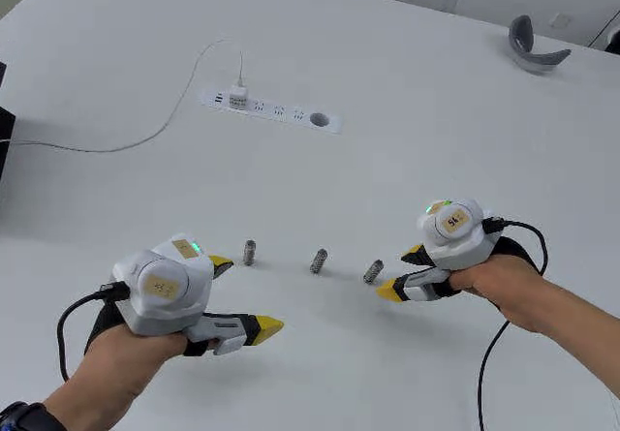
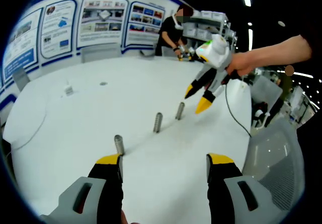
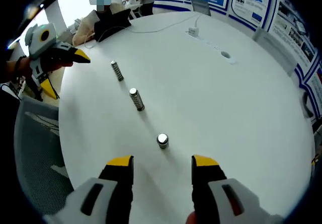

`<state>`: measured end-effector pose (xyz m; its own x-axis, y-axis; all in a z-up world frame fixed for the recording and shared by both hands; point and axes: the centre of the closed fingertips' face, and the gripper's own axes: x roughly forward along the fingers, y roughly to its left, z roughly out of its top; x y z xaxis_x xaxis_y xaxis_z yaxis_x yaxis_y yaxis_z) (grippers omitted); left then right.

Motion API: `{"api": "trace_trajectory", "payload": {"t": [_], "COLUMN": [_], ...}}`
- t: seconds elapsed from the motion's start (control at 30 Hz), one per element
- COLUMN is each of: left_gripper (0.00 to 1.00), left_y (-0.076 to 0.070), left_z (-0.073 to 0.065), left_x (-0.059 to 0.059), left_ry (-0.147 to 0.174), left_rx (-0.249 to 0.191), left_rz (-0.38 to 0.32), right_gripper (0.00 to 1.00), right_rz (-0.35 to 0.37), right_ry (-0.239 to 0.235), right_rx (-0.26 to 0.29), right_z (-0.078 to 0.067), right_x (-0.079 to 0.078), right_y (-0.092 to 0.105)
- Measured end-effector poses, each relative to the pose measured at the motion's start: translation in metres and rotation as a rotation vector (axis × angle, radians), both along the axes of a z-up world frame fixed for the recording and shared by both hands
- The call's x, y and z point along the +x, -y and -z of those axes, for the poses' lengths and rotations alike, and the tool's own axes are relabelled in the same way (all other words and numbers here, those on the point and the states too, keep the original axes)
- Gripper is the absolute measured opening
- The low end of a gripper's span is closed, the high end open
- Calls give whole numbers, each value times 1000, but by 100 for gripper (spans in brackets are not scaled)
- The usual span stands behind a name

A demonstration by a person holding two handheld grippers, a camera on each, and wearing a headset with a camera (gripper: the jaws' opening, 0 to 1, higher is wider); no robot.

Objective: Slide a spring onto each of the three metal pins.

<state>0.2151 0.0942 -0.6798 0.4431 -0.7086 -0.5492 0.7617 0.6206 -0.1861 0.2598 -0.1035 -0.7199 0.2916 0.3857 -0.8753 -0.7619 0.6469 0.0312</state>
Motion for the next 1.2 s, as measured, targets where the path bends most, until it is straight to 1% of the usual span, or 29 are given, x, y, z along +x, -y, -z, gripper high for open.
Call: {"api": "trace_trajectory", "payload": {"t": [0.1,0.23,0.4,0.47,0.67,0.77,0.83,0.97,1.1,1.2], "left_gripper": [69,69,69,69,70,70,70,70,70,70], "left_y": [-2,-3,-4,-4,-4,-5,-6,-8,-12,-15], "left_z": [0,0,1,2,1,0,0,0,0,0], "left_x": [1,2,1,0,1,2,3,6,8,10], "left_ry": [0,-1,-4,-6,-5,-5,-4,-3,-3,-2], "left_rx": [2,6,8,7,7,6,6,8,9,10], "left_rz": [-3,-4,-4,-4,-8,-13,-16,-25,-36,-44], "right_gripper": [50,53,60,60,61,62,63,65,67,68], "right_rz": [29,50,74,89,129,151,164,212,229,239], "right_ry": [7,27,26,39,45,50,61,76,77,89], "right_rx": [34,44,65,77,108,135,148,209,245,265], "right_z": [-3,-4,-2,-2,-2,-3,-3,-6,-6,-7], "right_x": [-4,-10,-17,-17,-20,-21,-21,-22,-27,-30], "right_y": [0,1,2,3,2,-1,-3,-10,-16,-20]}}
